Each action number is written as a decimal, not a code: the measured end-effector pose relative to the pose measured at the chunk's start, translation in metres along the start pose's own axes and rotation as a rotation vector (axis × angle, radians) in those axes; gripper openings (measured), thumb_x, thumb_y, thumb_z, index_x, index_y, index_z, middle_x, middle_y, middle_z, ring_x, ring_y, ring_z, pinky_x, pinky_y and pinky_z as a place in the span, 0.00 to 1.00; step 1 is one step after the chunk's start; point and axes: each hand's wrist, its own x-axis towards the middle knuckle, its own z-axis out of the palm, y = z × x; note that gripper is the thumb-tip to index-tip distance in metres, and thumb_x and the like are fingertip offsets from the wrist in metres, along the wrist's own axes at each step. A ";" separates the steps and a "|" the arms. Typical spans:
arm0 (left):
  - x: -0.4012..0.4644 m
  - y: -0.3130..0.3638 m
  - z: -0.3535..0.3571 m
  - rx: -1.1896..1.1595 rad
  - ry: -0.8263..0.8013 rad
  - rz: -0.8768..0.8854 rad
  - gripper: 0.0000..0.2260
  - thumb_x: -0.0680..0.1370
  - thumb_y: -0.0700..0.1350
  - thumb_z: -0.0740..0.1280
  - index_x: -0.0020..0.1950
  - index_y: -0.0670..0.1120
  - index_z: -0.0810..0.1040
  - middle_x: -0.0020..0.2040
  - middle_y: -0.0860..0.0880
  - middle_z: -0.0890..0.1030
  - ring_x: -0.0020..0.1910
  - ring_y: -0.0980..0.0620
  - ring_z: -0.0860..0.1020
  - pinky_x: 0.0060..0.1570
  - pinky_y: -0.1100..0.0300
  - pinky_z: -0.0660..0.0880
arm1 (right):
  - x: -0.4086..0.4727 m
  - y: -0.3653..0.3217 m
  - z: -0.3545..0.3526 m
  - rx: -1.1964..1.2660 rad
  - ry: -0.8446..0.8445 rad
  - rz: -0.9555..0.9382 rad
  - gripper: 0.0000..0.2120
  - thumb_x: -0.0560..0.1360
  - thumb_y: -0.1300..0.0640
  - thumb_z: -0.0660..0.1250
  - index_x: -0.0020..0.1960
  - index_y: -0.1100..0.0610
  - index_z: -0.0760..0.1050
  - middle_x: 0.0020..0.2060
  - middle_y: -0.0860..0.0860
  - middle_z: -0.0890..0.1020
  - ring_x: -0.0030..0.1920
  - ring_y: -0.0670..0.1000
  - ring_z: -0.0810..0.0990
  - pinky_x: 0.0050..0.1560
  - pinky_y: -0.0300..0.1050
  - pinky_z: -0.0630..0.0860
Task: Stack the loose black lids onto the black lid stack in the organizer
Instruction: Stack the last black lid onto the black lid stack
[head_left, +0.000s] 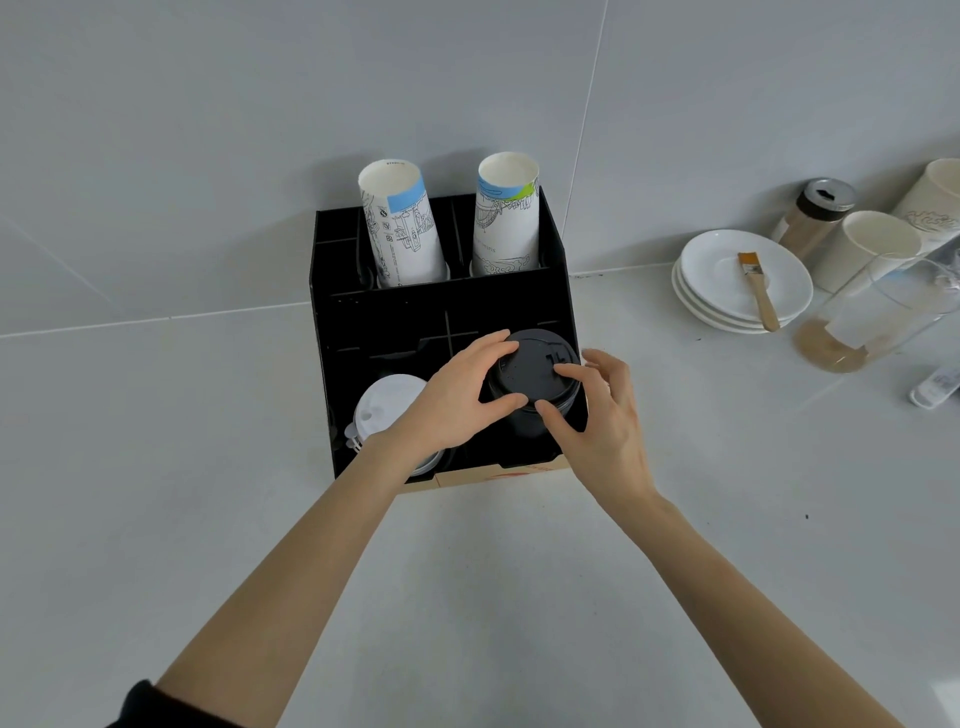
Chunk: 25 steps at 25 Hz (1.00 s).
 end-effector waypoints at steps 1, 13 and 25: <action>0.000 0.000 0.001 0.004 0.001 0.000 0.27 0.73 0.46 0.66 0.69 0.46 0.60 0.74 0.47 0.59 0.73 0.50 0.58 0.71 0.54 0.57 | 0.000 0.001 0.000 0.012 -0.010 -0.005 0.18 0.70 0.59 0.69 0.58 0.59 0.71 0.63 0.57 0.70 0.62 0.55 0.71 0.61 0.53 0.73; -0.003 0.001 0.003 0.031 0.017 -0.009 0.26 0.74 0.47 0.65 0.69 0.46 0.60 0.74 0.46 0.58 0.72 0.49 0.59 0.69 0.57 0.58 | 0.001 0.001 -0.006 0.017 -0.061 -0.011 0.17 0.69 0.59 0.70 0.56 0.59 0.71 0.62 0.55 0.72 0.59 0.54 0.74 0.57 0.46 0.73; -0.014 0.015 -0.019 0.056 -0.040 -0.061 0.27 0.76 0.46 0.62 0.71 0.43 0.54 0.73 0.43 0.60 0.71 0.46 0.60 0.69 0.57 0.58 | 0.013 -0.014 -0.029 -0.230 -0.248 -0.085 0.22 0.72 0.53 0.66 0.63 0.56 0.66 0.67 0.55 0.68 0.67 0.57 0.64 0.67 0.53 0.63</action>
